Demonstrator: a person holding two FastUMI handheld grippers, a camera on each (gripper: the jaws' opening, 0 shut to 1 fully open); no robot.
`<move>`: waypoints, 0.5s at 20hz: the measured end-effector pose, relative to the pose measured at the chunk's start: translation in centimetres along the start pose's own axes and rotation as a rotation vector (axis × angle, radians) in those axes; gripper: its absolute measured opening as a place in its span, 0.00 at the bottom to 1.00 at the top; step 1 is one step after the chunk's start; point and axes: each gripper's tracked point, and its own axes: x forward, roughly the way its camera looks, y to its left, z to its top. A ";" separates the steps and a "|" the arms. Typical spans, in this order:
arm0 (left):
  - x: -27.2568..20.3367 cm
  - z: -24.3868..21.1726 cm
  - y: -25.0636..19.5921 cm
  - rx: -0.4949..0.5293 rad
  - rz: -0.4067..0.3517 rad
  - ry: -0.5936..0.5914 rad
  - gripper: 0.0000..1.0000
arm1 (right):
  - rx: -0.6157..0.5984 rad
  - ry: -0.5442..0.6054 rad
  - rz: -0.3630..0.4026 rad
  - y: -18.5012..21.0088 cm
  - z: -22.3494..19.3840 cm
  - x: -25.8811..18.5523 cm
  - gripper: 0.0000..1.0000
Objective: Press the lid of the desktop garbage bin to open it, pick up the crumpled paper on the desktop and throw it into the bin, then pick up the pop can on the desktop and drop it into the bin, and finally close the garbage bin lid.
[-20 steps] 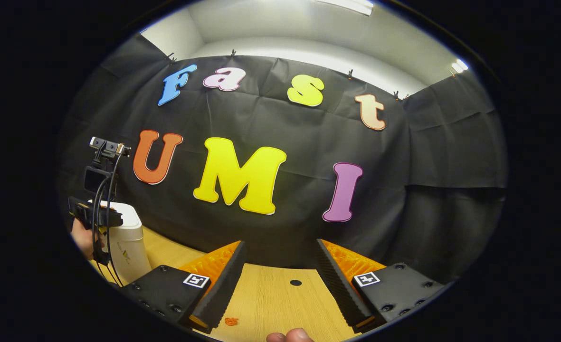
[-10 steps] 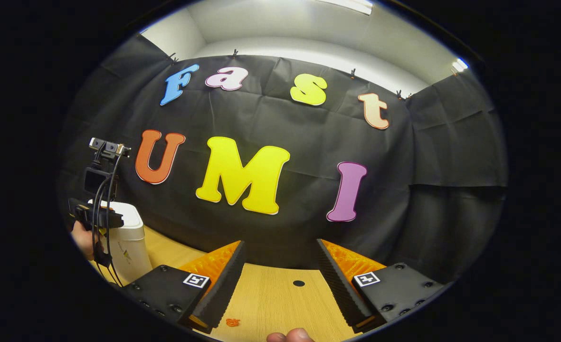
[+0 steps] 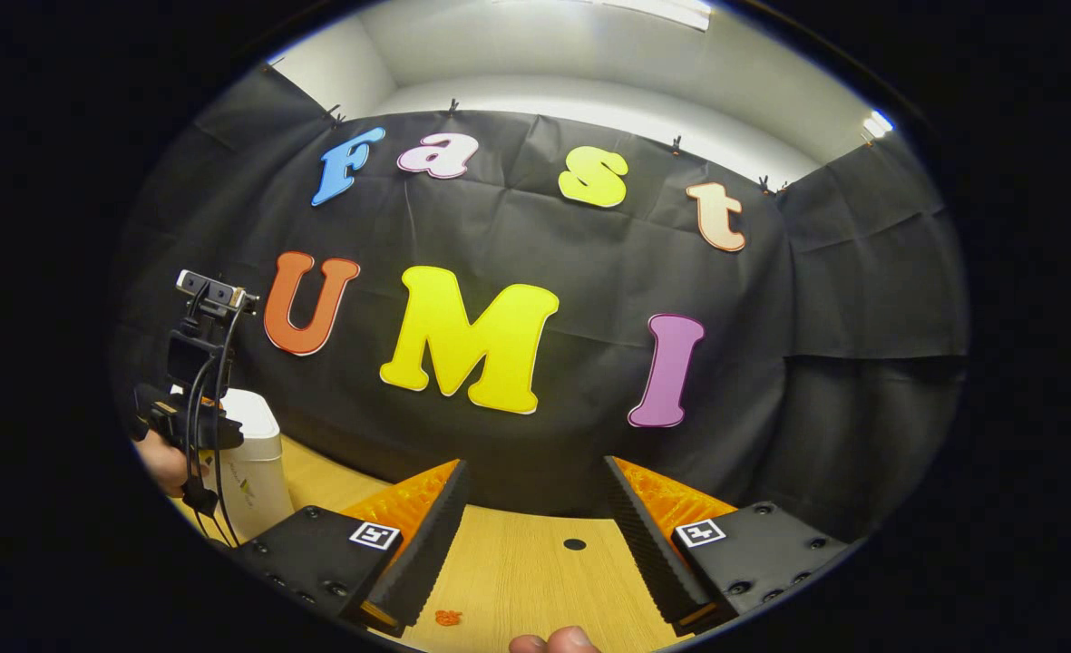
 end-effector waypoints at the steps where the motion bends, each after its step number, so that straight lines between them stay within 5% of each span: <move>1: 0.1 0.9 -0.1 0.046 -0.004 -0.031 0.03 | -0.007 -0.004 -0.001 -0.2 0.1 -0.1 0.92; 10: -3.2 5.9 -0.9 0.014 -0.104 -0.156 0.03 | 0.006 -0.027 -0.013 -0.6 1.0 -1.0 0.94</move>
